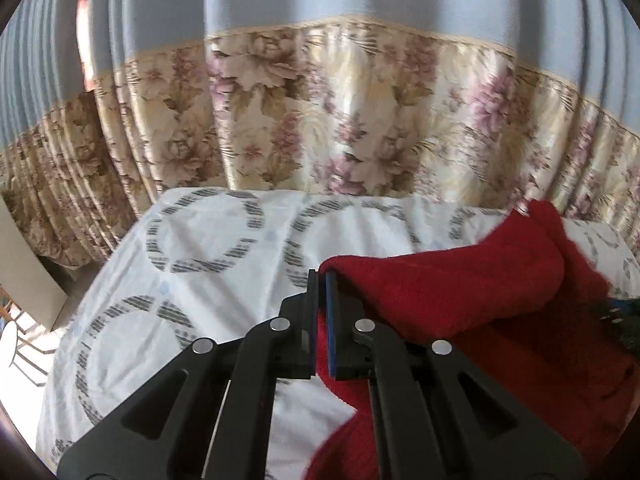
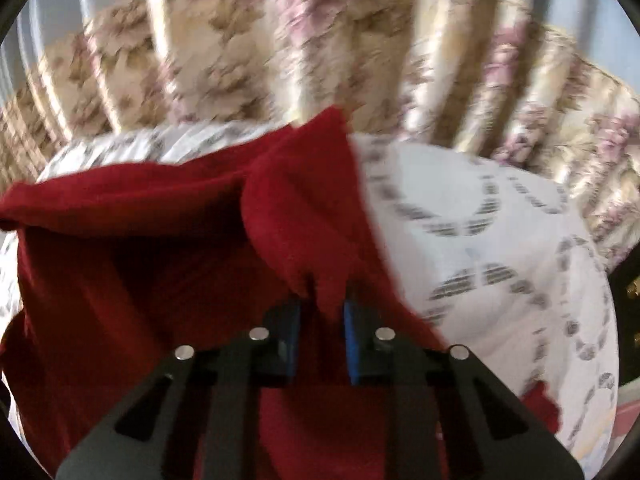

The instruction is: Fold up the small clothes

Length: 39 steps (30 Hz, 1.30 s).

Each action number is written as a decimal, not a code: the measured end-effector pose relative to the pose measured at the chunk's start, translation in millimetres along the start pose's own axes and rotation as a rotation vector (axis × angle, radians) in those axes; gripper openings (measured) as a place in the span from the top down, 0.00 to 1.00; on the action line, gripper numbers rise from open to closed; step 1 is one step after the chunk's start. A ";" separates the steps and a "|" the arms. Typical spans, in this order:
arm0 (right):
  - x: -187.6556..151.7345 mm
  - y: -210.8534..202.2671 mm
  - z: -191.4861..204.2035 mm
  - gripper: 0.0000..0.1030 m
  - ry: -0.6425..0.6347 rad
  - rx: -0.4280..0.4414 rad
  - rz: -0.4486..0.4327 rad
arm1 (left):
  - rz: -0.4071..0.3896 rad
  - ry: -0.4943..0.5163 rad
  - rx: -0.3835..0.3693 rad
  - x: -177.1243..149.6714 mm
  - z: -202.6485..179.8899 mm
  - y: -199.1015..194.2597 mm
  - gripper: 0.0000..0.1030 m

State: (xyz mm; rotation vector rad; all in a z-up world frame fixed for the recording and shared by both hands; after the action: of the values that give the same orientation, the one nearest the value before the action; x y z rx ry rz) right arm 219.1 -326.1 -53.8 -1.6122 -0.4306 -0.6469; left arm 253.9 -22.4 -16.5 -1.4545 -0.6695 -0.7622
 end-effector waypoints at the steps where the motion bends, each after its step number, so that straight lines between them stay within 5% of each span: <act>1: 3.1 -4.5 -11.5 0.83 0.006 -0.023 -0.021 | -0.005 -0.009 0.018 2.3 6.4 1.2 0.99; 10: 39.2 8.0 -134.8 0.85 0.131 -0.126 -0.032 | 0.007 -0.096 0.144 33.1 73.5 30.0 0.99; 17: 49.8 41.7 -133.6 0.84 0.087 -0.085 0.002 | 0.093 -0.239 0.179 42.2 129.8 70.5 0.99; 21: 56.2 44.6 -127.7 0.70 0.063 -0.144 -0.029 | 0.127 -0.250 0.178 41.8 134.6 89.7 0.98; 22: 57.4 38.1 -129.1 0.64 0.061 -0.173 -0.053 | 0.111 -0.247 0.197 45.2 137.0 86.0 0.93; 23: 58.0 30.0 -131.3 0.57 0.069 -0.176 -0.077 | 0.108 -0.258 0.181 46.9 139.5 82.5 0.61; 24: 57.7 21.6 -133.6 0.57 0.076 -0.163 -0.096 | 0.086 -0.281 0.163 49.1 143.7 71.8 0.45; 25: 55.5 10.2 -135.7 0.57 0.078 -0.150 -0.109 | 0.050 -0.282 0.177 50.2 144.7 60.4 0.32; 26: 52.3 -0.1 -136.7 0.57 0.078 -0.143 -0.120 | 0.022 -0.259 0.191 50.2 143.5 47.9 0.32; 30: 17.9 -51.2 -142.6 0.47 0.113 -0.103 -0.165 | 0.007 -0.153 0.172 29.3 130.2 3.9 0.31; 39: -121.8 -132.2 -112.2 0.35 0.070 -0.004 -0.153 | 0.016 0.042 0.053 -104.4 76.2 -115.9 0.23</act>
State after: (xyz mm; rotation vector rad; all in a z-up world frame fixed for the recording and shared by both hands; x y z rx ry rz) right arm 25.7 -406.4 -21.9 -1.5659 -0.5048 -0.8173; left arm 102.7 62.3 -27.2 -1.3903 -0.6409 -0.7546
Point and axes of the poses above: each gripper's, at about its wrist camera, not at the fingertips, and y roughly the way its jaws point, z to its left, x to its top, the point moved 2 cm from there along y, roughly the way its jaws point, and after that the axes turned 1 degree about -z, right-handed, at the moved point
